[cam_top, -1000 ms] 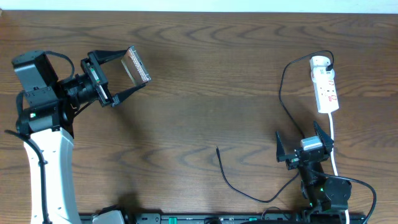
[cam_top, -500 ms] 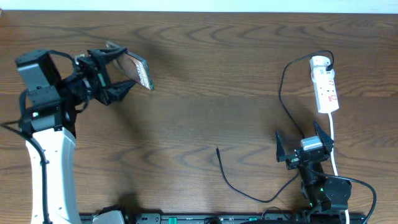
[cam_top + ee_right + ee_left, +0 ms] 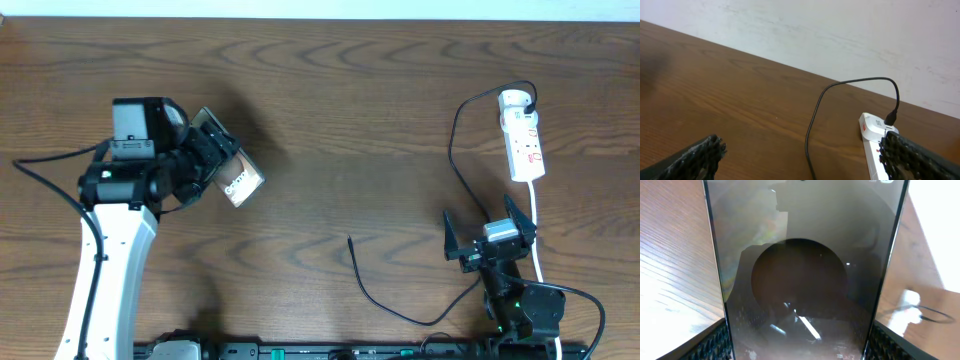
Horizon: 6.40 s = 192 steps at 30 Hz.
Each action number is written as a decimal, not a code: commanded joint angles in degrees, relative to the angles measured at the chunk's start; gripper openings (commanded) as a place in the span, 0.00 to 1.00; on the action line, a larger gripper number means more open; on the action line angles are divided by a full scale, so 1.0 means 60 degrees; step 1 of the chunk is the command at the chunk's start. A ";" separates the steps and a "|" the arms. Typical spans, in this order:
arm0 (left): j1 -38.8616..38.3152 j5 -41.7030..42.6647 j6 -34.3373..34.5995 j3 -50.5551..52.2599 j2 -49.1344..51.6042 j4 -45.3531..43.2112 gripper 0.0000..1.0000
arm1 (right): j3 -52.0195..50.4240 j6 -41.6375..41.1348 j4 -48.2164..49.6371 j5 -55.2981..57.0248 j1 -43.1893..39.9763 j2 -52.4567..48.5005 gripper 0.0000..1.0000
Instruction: Plug charger to phone and switch on socket
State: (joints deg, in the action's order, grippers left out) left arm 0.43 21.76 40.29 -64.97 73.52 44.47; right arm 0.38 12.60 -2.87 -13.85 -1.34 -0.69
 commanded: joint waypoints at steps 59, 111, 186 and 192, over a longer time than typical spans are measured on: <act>-0.0463 -0.2211 0.5523 0.0106 -0.0087 0.1191 0.08 | 1.3045 -0.3366 -0.4269 -1.2579 0.0801 -1.7660 0.99; -0.0739 -0.1916 0.9592 0.0106 0.1151 0.1727 0.07 | 1.3041 -0.7923 0.0168 -0.8925 0.5814 -1.9434 0.99; -0.0736 -0.0747 1.1723 0.0106 0.1162 0.1610 0.07 | 1.3041 -1.0021 0.1129 -0.8247 0.6878 -1.9434 0.66; -0.0736 -0.0743 1.1726 0.0106 0.1162 0.1606 0.07 | 1.3041 -0.9945 0.1129 -0.8247 0.6929 -1.9434 0.46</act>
State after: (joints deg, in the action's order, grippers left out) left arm -3.92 17.61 110.78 -64.36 80.53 53.98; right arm 77.95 -47.48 3.95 -63.16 39.97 -117.36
